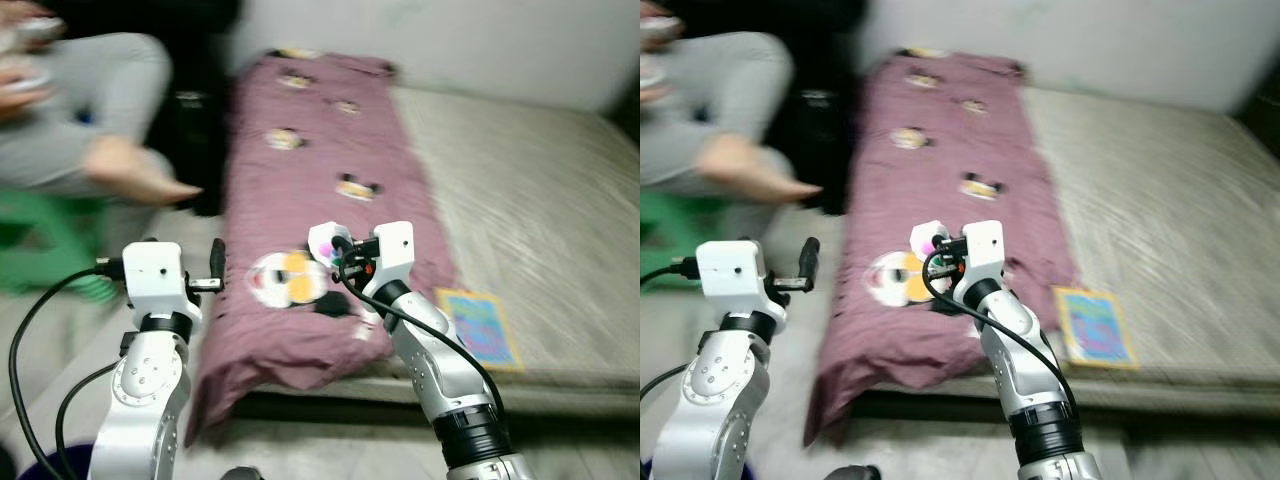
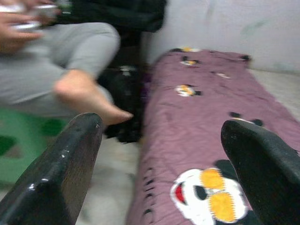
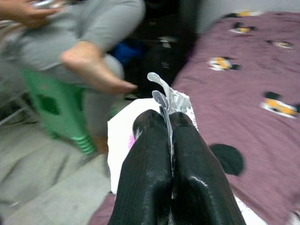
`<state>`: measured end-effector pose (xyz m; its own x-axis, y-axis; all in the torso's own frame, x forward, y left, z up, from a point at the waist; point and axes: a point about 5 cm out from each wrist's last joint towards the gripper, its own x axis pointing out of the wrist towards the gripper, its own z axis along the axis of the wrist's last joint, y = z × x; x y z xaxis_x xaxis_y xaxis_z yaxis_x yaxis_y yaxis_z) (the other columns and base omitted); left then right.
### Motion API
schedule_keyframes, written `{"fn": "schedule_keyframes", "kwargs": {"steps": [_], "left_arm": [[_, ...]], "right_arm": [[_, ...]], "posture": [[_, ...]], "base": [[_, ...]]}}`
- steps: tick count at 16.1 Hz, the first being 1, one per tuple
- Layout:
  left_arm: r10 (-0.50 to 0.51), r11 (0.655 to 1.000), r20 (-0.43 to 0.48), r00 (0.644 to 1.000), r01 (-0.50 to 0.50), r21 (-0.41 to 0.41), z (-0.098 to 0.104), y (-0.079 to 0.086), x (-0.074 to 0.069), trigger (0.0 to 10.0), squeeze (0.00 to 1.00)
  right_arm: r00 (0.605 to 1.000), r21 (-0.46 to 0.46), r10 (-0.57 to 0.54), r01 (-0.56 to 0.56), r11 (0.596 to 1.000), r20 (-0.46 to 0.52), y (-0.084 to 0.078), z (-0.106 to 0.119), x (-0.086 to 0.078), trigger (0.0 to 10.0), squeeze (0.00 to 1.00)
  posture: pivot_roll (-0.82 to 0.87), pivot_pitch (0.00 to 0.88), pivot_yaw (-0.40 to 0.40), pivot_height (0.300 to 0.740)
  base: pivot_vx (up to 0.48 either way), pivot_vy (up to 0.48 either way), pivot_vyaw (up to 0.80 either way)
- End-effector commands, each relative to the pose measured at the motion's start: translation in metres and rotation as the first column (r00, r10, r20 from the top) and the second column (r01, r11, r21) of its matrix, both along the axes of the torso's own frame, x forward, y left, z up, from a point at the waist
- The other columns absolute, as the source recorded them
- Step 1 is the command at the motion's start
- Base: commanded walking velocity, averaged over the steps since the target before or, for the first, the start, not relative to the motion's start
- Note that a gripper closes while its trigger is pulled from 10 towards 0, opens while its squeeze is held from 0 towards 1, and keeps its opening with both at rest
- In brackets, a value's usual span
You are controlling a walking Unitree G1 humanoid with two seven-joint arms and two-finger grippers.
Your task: Clean up the room
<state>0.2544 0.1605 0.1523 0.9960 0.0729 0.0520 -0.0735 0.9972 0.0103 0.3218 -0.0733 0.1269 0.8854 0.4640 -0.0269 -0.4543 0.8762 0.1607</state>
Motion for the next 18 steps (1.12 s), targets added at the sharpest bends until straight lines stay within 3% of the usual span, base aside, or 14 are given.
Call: {"fn": "schedule_keyframes", "kwargs": {"steps": [1, 3, 4, 5, 7, 18], "left_arm": [[-0.005, 1.000, 0.005, 1.000, 0.005, -0.023, 0.002, -0.006, -0.001, 10.0, 0.00], [-0.042, 0.999, 0.011, 0.999, 0.042, -0.030, 0.005, -0.010, 0.000, 10.0, 0.00], [-0.075, 0.996, 0.069, 0.995, 0.078, -0.048, 0.010, -0.013, 0.002, 10.0, 0.00], [-0.099, 0.995, 0.057, 0.993, 0.098, 0.025, 0.010, -0.016, 0.002, 10.0, 0.00], [-0.132, 0.989, 0.073, 0.989, 0.126, 0.079, 0.012, -0.018, 0.000, 10.0, 0.00], [-0.123, 0.991, 0.090, 0.988, 0.117, 0.066, 0.007, -0.020, -0.002, 10.0, 0.00]], "right_arm": [[1.000, -0.004, -0.007, 0.007, 1.000, 0.018, -0.006, 0.003, 0.001, 10.0, 0.00], [0.999, -0.009, 0.007, -0.006, 1.000, 0.031, -0.004, 0.006, 0.001, 10.0, 0.00], [0.999, -0.010, 0.011, -0.011, 1.000, 0.040, -0.003, 0.008, 0.002, 10.0, 0.00], [0.999, -0.014, 0.017, -0.017, 1.000, 0.050, -0.002, 0.010, 0.003, 10.0, 0.00], [0.998, -0.021, 0.023, -0.022, 1.000, 0.053, -0.003, 0.010, 0.003, 10.0, 0.00], [0.996, -0.032, 0.049, -0.047, 0.998, 0.070, 0.003, 0.009, -0.001, 10.0, 0.00]], "posture": [[0.04, 0.080, -0.106, 0.740], [0.04, 0.080, -0.106, 0.740], [0.04, 0.084, -0.107, 0.740], [0.03, 0.084, -0.106, 0.740], [0.03, 0.082, -0.110, 0.740], [0.04, 0.061, -0.109, 0.740]], "base": [[0.000, 0.000, 0.80], [0.000, 0.000, 0.80], [0.000, 0.000, 0.80], [0.000, 0.000, 0.79], [0.000, 0.000, 0.79], [0.000, 0.000, 0.80]]}}
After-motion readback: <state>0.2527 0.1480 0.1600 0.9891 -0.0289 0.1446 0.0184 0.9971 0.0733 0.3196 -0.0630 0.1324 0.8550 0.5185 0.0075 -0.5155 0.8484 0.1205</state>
